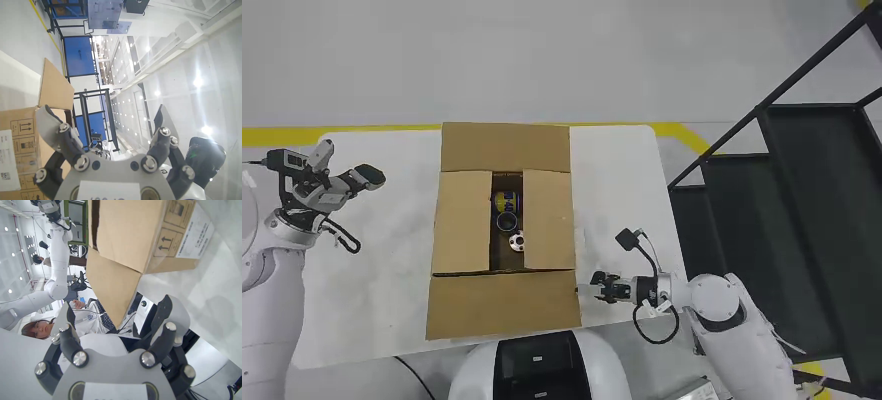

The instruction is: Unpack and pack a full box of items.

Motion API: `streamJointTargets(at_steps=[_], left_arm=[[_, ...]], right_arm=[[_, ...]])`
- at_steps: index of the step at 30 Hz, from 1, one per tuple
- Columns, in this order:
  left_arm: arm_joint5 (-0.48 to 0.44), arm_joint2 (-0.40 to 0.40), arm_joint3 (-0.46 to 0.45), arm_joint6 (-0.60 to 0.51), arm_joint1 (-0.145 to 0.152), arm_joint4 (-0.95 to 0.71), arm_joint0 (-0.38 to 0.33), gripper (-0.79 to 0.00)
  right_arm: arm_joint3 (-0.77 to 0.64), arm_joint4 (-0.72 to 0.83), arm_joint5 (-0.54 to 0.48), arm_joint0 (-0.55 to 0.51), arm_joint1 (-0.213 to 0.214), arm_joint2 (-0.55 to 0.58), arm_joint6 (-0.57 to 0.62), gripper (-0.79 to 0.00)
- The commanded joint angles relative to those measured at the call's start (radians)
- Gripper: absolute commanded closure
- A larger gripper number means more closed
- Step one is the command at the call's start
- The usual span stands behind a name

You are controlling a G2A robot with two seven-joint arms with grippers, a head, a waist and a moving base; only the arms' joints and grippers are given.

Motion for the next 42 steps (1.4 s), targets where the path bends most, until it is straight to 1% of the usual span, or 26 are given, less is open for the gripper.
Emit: streamJointTargets(at_steps=[1,4,7,10,15,19,23,26,28,31,32,33,35,39,40,42], left_arm=[[-0.004,-0.008,-0.019,0.016,0.001,0.007,0.015,-0.785],[-0.009,-0.02,-0.041,0.044,0.001,0.007,0.035,-0.785],[-0.008,-0.028,-0.05,0.076,0.0,0.011,0.051,-0.785],[-0.014,-0.031,-0.048,0.11,0.0,0.036,0.058,-0.785],[-0.013,-0.031,-0.035,0.131,-0.001,0.044,0.055,-0.785],[-0.011,-0.031,-0.025,0.138,-0.002,0.046,0.049,-0.785],[-0.012,-0.035,-0.016,0.136,-0.002,0.048,0.044,-0.785],[-0.012,-0.038,-0.007,0.129,-0.002,0.052,0.042,-0.785],[-0.01,-0.038,0.001,0.118,-0.001,0.061,0.038,-0.785],[-0.014,-0.032,0.018,0.1,0.001,0.083,0.023,-0.785],[-0.018,-0.028,0.026,0.093,0.0,0.088,0.015,-0.785],[-0.022,-0.022,0.038,0.094,0.0,0.093,0.004,-0.785],[-0.043,0.0,0.054,0.062,-0.003,0.099,-0.022,-0.785],[-0.05,0.065,0.117,-0.047,-0.008,0.125,-0.084,-0.785],[-0.048,0.076,0.129,-0.061,-0.008,0.133,-0.096,-0.785],[-0.048,0.076,0.129,-0.061,-0.008,0.133,-0.096,-0.785]], right_arm=[[0.055,-0.008,-0.023,0.017,-0.003,-0.042,-0.039,-0.785],[0.103,0.007,-0.045,0.045,-0.009,-0.107,-0.05,-0.785],[0.106,0.102,-0.086,0.062,-0.012,-0.146,-0.032,-0.785],[0.062,0.213,-0.121,0.061,-0.009,-0.147,0.001,-0.785],[0.005,0.373,-0.133,0.069,-0.002,-0.132,0.052,-0.785],[0.033,0.393,-0.113,0.133,-0.003,-0.152,0.034,-0.785],[0.076,0.418,-0.128,0.203,-0.012,-0.197,-0.02,-0.785],[0.103,0.403,-0.136,0.247,-0.017,-0.225,-0.05,-0.785],[0.121,0.354,-0.136,0.273,-0.018,-0.237,-0.079,-0.785],[0.148,0.216,-0.119,0.308,-0.018,-0.249,-0.144,-0.785],[0.154,0.154,-0.101,0.318,-0.018,-0.255,-0.166,-0.785],[0.154,0.125,-0.088,0.324,-0.019,-0.266,-0.183,-0.785],[0.152,0.105,-0.079,0.332,-0.02,-0.282,-0.207,-0.785],[0.133,0.112,-0.062,0.339,-0.019,-0.296,-0.198,-0.785],[0.126,0.112,-0.056,0.339,-0.019,-0.295,-0.198,-0.785],[0.111,0.111,-0.043,0.336,-0.016,-0.294,-0.195,-0.785]])
